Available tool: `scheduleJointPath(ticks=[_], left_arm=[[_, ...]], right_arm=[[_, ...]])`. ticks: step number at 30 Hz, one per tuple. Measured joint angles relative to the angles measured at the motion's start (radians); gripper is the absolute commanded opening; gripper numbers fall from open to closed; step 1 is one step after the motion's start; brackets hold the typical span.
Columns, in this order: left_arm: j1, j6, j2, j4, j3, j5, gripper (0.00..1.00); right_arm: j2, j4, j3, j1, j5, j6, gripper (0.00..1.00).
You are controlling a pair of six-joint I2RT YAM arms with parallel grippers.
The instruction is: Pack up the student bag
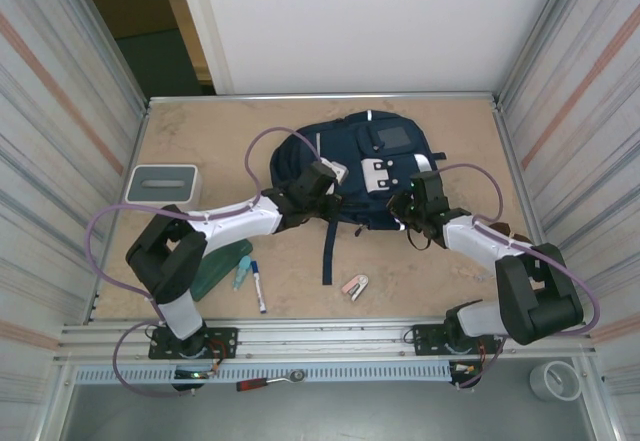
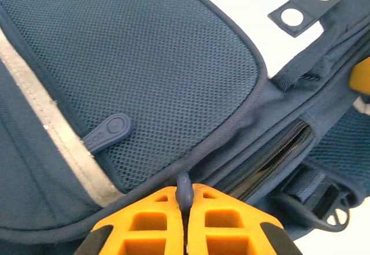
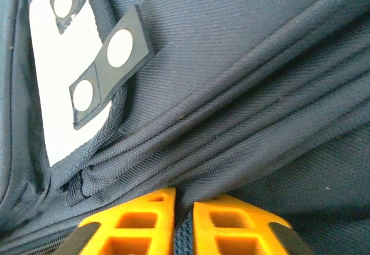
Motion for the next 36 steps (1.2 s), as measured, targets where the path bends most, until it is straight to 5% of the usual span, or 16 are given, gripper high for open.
scheduleJointPath(ticks=[18, 24, 30, 36], left_arm=[[0.092, 0.089, -0.040, -0.006, -0.018, -0.075, 0.00], [0.074, 0.093, -0.074, -0.008, -0.029, -0.039, 0.00], [-0.011, 0.088, -0.077, -0.032, -0.027, -0.034, 0.00], [-0.047, 0.066, -0.031, -0.031, 0.037, 0.010, 0.00]], right_arm=[[0.000, -0.035, 0.061, -0.073, -0.138, -0.303, 0.00], [0.123, -0.142, 0.196, -0.101, -0.190, -0.375, 0.00], [0.253, -0.232, 0.363, -0.117, -0.184, -0.389, 0.19], [0.180, -0.306, 0.407, -0.124, -0.100, -0.412, 0.51]])
